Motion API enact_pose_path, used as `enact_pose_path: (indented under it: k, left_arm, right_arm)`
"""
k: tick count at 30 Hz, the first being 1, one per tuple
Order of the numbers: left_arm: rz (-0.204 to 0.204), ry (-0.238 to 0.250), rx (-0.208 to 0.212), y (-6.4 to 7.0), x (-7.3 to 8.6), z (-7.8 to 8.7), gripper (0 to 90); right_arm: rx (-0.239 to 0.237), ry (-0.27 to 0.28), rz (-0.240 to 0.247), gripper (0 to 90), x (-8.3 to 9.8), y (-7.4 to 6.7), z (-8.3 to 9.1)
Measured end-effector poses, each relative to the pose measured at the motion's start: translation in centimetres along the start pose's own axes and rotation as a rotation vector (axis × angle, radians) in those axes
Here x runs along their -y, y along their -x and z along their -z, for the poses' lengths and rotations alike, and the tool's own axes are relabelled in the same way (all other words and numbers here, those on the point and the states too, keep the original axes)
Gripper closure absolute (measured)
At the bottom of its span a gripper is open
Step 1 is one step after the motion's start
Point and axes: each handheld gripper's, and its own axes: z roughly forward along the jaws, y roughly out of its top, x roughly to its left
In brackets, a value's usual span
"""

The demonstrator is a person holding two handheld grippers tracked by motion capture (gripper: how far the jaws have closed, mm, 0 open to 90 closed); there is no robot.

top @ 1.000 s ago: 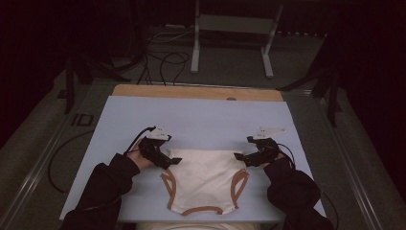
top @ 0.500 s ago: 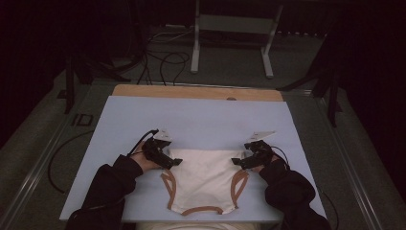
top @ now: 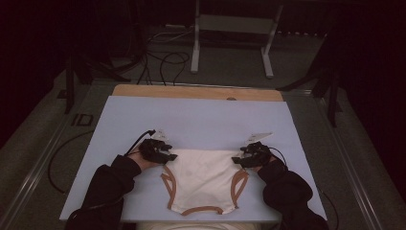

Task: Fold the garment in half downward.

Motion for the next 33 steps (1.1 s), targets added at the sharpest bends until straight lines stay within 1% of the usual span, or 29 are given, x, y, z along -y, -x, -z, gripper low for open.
enact_pose_path:
  k: [2,4,6,8,9,11,13,17,19,21,22,23,27,29,31,33]
  left_arm:
    - [-0.008,0.004,-0.010,0.1,0.1,0.0,56.4]
    - [-0.009,0.004,-0.008,0.2,0.1,0.0,60.8]
    - [-0.012,0.003,-0.001,0.3,0.1,0.0,66.2]
    - [-0.004,0.007,0.006,0.4,0.1,0.0,71.1]
    - [-0.010,0.005,0.010,0.5,0.0,0.0,72.9]
    - [-0.002,0.009,0.028,0.5,0.1,-0.1,78.5]
    - [0.005,0.005,0.033,0.4,0.1,0.0,81.2]
    - [0.022,-0.007,0.026,0.6,-0.1,0.1,84.1]
    - [0.017,-0.015,0.019,0.7,-0.3,0.3,84.6]
    - [0.014,-0.010,0.016,0.9,-0.5,0.6,84.9]
    - [0.023,-0.006,0.019,0.9,-0.5,0.7,84.9]
    - [0.030,0.008,0.022,0.9,-0.5,0.9,84.9]
    - [0.023,0.016,0.015,0.9,-0.8,1.5,84.9]
    - [0.015,0.023,0.010,0.8,-1.0,1.8,84.9]
    - [0.006,0.036,0.001,0.6,-1.2,2.1,84.7]
    - [0.009,0.046,0.003,0.1,-1.4,2.3,84.7]
  right_arm:
    - [0.008,-0.012,0.023,50.7,-0.1,-0.1,0.1]
    - [0.010,-0.020,0.031,56.9,-0.1,-0.2,0.2]
    - [-0.004,-0.024,0.036,62.7,-0.1,-0.3,0.3]
    - [-0.007,-0.027,0.040,70.4,-0.2,-0.5,0.2]
    - [-0.008,-0.028,0.046,71.9,-0.2,-0.5,0.2]
    - [-0.018,-0.032,0.043,78.3,-0.3,-0.6,0.2]
    - [-0.024,-0.034,0.043,81.7,-0.3,-0.7,0.2]
    - [-0.029,-0.043,0.047,85.3,-0.3,-0.7,0.4]
    - [-0.028,-0.039,0.047,86.2,-0.5,-0.7,0.6]
    - [-0.027,-0.028,0.041,86.4,-0.7,-0.7,1.0]
    - [-0.031,-0.016,0.038,86.5,-0.8,-0.7,1.2]
    - [-0.033,-0.011,0.037,86.5,-0.9,-0.6,1.4]
    - [-0.027,-0.002,0.045,86.7,-1.3,-0.6,1.6]
    - [-0.027,0.003,0.038,86.7,-1.6,-0.4,1.6]
    - [-0.017,0.011,0.040,86.7,-2.0,-0.4,1.6]
    - [-0.010,0.018,0.043,86.7,-2.4,-0.1,1.7]
